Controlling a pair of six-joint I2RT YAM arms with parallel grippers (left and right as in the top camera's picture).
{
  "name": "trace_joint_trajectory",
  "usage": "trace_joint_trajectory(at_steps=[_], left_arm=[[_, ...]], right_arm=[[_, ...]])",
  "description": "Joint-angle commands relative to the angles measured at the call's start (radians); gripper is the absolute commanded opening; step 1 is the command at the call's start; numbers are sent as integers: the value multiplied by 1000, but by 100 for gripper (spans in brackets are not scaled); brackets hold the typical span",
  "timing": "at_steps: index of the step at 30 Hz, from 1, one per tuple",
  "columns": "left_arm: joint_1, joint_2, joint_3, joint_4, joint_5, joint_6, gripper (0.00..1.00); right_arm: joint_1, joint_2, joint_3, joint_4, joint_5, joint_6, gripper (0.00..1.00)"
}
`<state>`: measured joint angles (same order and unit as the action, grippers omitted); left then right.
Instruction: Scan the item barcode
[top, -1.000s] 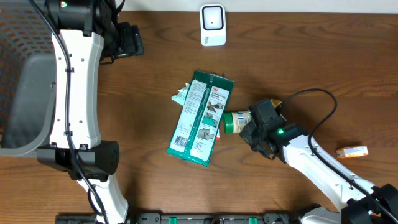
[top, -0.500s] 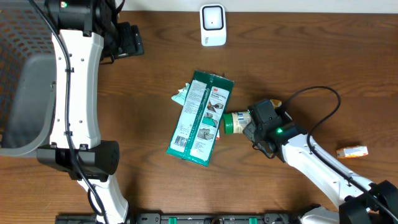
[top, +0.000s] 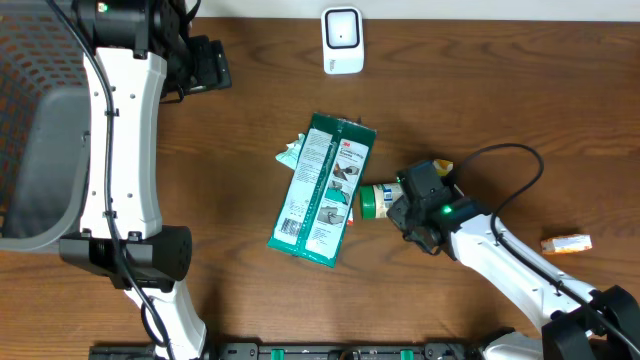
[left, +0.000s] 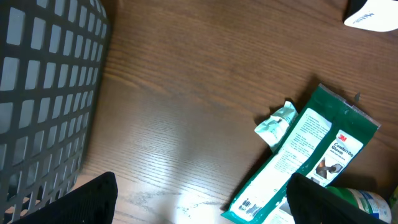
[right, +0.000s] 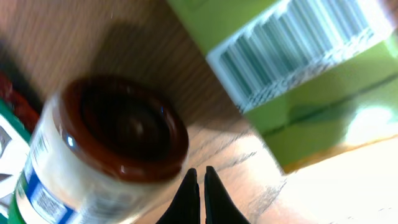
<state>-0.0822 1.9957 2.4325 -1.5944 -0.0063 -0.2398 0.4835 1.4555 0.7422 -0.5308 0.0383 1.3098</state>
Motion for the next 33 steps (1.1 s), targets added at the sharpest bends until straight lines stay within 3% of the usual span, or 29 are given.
trace_joint_trajectory(at_steps=[1, 10, 17, 25, 29, 30, 32, 33], left_arm=[[0, -17, 0, -5, -3, -10, 87], [0, -17, 0, -5, -3, -10, 87], [0, -17, 0, -5, -3, -10, 87], [0, -17, 0, -5, -3, -10, 87], [0, -17, 0, -5, -3, -9, 87], [0, -17, 0, -5, -3, -10, 87], [0, -17, 0, -5, -3, -10, 87], [0, -17, 0, -5, -3, -10, 87]], right_arm=[[23, 9, -11, 10, 33, 29, 1], [22, 11, -12, 53, 113, 22, 1], [23, 21, -12, 148, 132, -75, 1], [21, 48, -12, 262, 141, -321, 1], [19, 43, -10, 315, 139, -566, 1], [19, 36, -7, 322, 136, -631, 2], [19, 10, 3, 317, 128, -756, 17], [19, -10, 11, 309, 116, -819, 32]])
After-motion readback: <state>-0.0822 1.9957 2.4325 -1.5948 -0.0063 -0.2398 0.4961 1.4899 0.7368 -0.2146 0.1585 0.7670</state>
